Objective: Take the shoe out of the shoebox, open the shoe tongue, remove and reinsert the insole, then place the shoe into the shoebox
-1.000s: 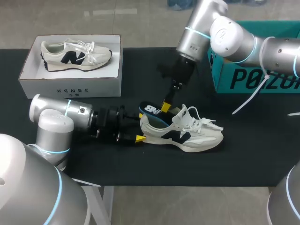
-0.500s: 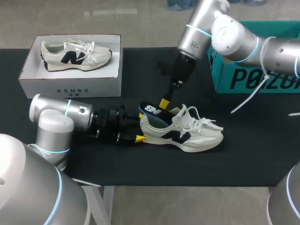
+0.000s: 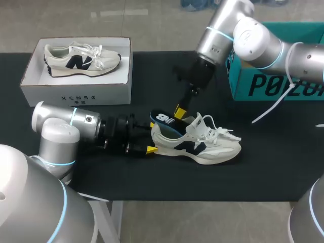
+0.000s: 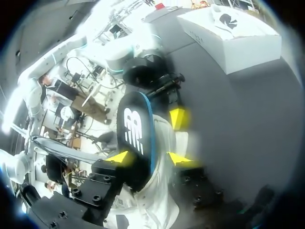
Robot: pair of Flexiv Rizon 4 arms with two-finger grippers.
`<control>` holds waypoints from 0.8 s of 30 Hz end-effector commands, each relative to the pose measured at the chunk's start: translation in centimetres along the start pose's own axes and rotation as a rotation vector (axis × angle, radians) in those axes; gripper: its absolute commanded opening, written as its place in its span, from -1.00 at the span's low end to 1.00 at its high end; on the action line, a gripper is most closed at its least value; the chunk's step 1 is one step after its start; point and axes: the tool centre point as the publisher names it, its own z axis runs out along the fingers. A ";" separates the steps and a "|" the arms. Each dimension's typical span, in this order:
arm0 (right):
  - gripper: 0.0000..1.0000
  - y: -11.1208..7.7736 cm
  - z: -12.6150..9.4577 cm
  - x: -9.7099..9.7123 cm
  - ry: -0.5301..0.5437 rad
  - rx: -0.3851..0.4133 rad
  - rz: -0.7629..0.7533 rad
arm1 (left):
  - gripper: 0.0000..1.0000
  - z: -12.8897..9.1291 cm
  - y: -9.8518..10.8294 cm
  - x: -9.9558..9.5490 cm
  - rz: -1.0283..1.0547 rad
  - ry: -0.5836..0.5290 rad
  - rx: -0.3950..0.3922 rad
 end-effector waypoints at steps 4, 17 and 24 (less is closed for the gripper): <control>0.98 0.3 0.1 0.2 0.010 0.003 -0.011 | -1.00 0.1 0.2 0.1 0.001 -0.001 -0.001; -0.04 0.4 1.1 0.2 0.033 0.008 -0.015 | -1.00 0.1 0.2 0.1 0.001 -0.001 -0.001; -1.00 0.2 1.1 0.3 0.041 0.001 -0.014 | -1.00 0.1 0.2 0.1 0.001 -0.001 -0.001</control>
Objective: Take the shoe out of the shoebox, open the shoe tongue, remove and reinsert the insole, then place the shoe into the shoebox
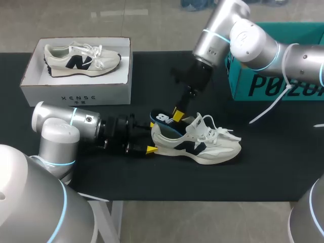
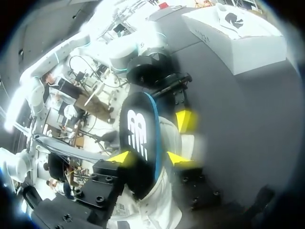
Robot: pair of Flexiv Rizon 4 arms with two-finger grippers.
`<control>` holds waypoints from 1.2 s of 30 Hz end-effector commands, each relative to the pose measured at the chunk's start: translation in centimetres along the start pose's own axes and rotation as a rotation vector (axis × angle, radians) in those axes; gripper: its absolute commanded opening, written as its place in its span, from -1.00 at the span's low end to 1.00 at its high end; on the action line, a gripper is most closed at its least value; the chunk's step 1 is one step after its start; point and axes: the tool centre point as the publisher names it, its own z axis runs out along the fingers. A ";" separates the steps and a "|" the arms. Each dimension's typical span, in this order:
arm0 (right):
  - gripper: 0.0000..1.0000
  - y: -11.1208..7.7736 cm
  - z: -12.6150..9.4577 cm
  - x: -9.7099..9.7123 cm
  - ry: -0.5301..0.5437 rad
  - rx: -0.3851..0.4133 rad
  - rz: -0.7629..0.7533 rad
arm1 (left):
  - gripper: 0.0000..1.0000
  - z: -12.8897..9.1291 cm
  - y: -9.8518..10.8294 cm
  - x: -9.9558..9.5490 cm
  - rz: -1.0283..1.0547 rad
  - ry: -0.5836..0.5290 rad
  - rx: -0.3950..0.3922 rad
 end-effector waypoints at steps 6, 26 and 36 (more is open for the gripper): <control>-1.00 -0.2 -0.2 -0.1 0.011 -0.022 -0.004 | -1.00 0.1 0.2 0.1 0.001 -0.001 -0.001; -1.00 0.4 -0.9 1.6 0.004 -0.079 -0.052 | -1.00 0.1 0.2 0.1 0.001 -0.001 -0.001; -1.00 1.8 -1.3 1.9 -0.015 -0.123 -0.104 | -1.00 0.1 0.2 0.1 0.001 -0.001 -0.001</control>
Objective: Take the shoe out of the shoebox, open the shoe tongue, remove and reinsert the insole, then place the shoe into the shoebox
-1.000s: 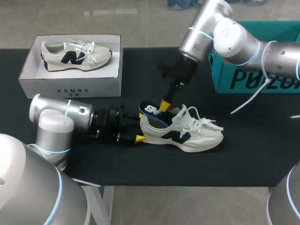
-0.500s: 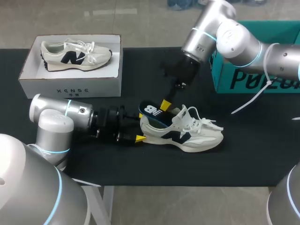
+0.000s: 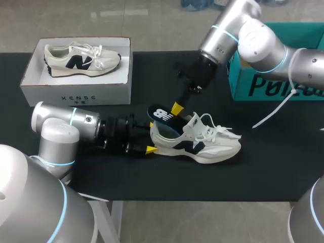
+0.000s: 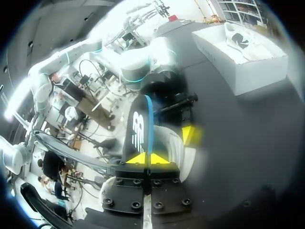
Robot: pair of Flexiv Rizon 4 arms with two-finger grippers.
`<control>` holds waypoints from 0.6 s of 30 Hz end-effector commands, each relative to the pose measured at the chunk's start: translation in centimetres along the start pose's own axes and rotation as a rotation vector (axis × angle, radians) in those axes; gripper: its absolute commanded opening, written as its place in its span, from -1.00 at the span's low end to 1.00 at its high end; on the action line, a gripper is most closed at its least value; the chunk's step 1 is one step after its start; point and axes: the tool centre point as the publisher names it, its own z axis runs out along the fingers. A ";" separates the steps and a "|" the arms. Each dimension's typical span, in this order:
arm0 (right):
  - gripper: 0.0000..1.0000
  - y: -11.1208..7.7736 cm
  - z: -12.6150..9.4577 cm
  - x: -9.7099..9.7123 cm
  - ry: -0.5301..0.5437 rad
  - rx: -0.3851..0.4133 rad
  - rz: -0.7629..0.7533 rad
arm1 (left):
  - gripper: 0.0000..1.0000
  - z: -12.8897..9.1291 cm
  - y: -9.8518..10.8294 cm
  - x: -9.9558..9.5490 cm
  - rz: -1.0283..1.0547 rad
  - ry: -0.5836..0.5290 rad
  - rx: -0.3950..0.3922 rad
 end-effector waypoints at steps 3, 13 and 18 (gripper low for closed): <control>-1.00 0.4 0.6 -0.2 -0.009 -0.018 -0.012 | -1.00 0.2 0.1 0.1 0.001 0.000 -0.001; -1.00 1.7 2.4 -1.5 0.021 -0.057 -0.062 | -1.00 0.2 0.1 0.1 0.001 0.000 -0.001; -1.00 3.0 2.4 -1.5 0.020 -0.081 -0.094 | -1.00 0.2 0.1 0.1 0.001 0.000 -0.001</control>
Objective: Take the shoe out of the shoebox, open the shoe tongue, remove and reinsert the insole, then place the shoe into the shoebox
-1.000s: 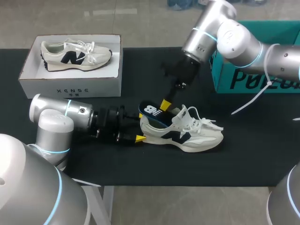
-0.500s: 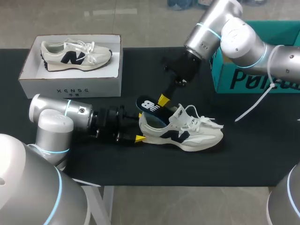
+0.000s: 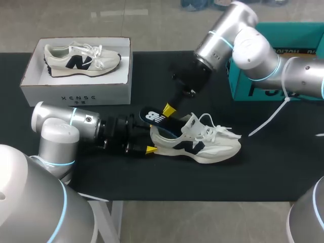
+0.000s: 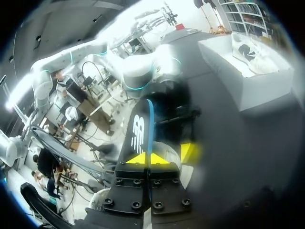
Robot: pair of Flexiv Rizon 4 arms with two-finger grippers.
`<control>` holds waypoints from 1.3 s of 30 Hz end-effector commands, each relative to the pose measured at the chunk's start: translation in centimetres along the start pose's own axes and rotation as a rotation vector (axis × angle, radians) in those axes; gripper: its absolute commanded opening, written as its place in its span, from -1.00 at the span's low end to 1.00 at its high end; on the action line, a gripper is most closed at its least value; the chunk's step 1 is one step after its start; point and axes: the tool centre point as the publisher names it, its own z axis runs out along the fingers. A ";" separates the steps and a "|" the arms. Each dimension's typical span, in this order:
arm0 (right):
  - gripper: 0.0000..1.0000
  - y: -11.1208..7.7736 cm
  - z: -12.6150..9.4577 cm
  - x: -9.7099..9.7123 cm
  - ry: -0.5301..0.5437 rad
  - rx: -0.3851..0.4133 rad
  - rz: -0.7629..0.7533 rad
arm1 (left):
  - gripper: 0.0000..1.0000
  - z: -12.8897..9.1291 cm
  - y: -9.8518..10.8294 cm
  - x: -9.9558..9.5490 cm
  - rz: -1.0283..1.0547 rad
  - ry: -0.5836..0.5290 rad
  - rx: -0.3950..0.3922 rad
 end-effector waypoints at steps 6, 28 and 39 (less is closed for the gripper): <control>-1.00 1.5 0.8 -0.9 0.015 -0.039 -0.035 | -1.00 0.2 0.1 0.1 0.001 0.000 -0.001; -1.00 9.6 -0.8 -1.9 -0.018 -0.187 -0.201 | -1.00 0.2 0.1 0.1 0.001 0.000 -0.001; -1.00 15.9 -6.9 1.6 -0.135 -0.258 -0.310 | -1.00 0.2 0.1 0.1 0.001 0.000 -0.001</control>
